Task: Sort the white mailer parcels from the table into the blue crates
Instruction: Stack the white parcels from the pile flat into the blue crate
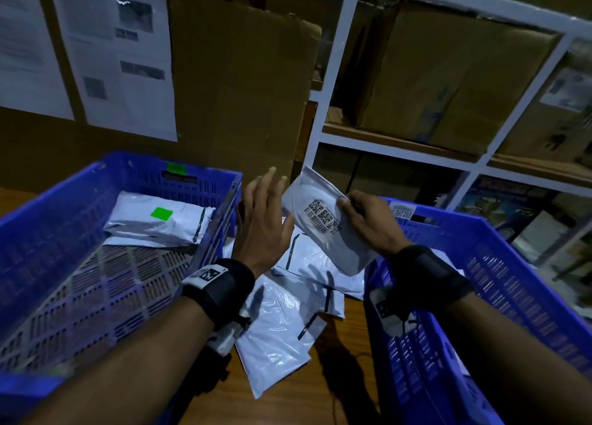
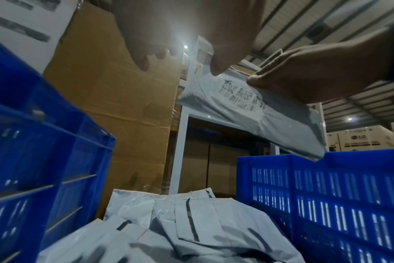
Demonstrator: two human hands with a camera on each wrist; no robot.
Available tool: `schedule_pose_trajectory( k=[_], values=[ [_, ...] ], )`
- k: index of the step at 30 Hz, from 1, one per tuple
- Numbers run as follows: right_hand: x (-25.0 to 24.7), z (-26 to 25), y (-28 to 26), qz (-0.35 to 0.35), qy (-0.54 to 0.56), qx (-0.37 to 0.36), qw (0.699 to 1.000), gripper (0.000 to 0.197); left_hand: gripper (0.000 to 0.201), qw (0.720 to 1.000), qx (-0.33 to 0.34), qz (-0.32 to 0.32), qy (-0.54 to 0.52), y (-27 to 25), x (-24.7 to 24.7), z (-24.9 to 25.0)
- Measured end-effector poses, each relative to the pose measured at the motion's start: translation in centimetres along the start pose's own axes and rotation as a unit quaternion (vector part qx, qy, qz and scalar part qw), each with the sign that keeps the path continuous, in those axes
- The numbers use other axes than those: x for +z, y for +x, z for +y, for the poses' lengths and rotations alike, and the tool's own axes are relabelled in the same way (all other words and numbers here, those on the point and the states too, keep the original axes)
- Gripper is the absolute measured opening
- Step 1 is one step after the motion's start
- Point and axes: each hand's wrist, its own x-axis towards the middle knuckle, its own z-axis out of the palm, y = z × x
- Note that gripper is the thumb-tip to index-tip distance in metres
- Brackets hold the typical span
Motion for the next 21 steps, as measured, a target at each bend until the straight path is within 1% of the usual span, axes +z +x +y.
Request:
schedule_pose_trajectory(
  k=[3,6,9,12,14,16,18,21],
  values=[
    [-0.9,-0.3,-0.1,0.017,0.001,-0.006,1.0,0.043,0.065,0.999,0.026,-0.008,0.031,-0.1,0.3,0.3],
    [-2.1,-0.2,-0.3,0.037,-0.006,-0.013,0.999,0.045,0.058,0.995,0.07,-0.023,0.069,0.0,0.6,1.6],
    [-3.7,0.5,-0.5,0.065,-0.007,-0.031,0.997,0.037,0.06,0.991,0.089,-0.026,0.092,0.6,0.9,4.1],
    [-6.0,1.5,-1.3,0.118,-0.033,-0.07,0.99,0.035,0.063,0.989,0.096,-0.034,0.105,1.1,1.6,7.9],
    [-7.7,1.9,-2.0,0.162,-0.032,-0.099,0.981,0.025,0.066,0.989,0.088,-0.046,0.111,1.4,2.1,10.6],
    [-9.4,2.9,-3.0,0.194,-0.036,-0.117,0.973,0.021,0.071,0.989,0.075,-0.076,0.104,1.7,2.6,13.8],
    [-10.8,4.3,-4.1,0.201,-0.031,-0.137,0.969,0.028,0.073,0.987,0.066,-0.119,0.091,1.9,3.4,17.2],
    [-12.3,6.3,-6.0,0.188,0.025,-0.15,0.97,0.038,0.082,0.981,0.047,-0.176,0.063,2.0,5.4,22.3]
  ],
)
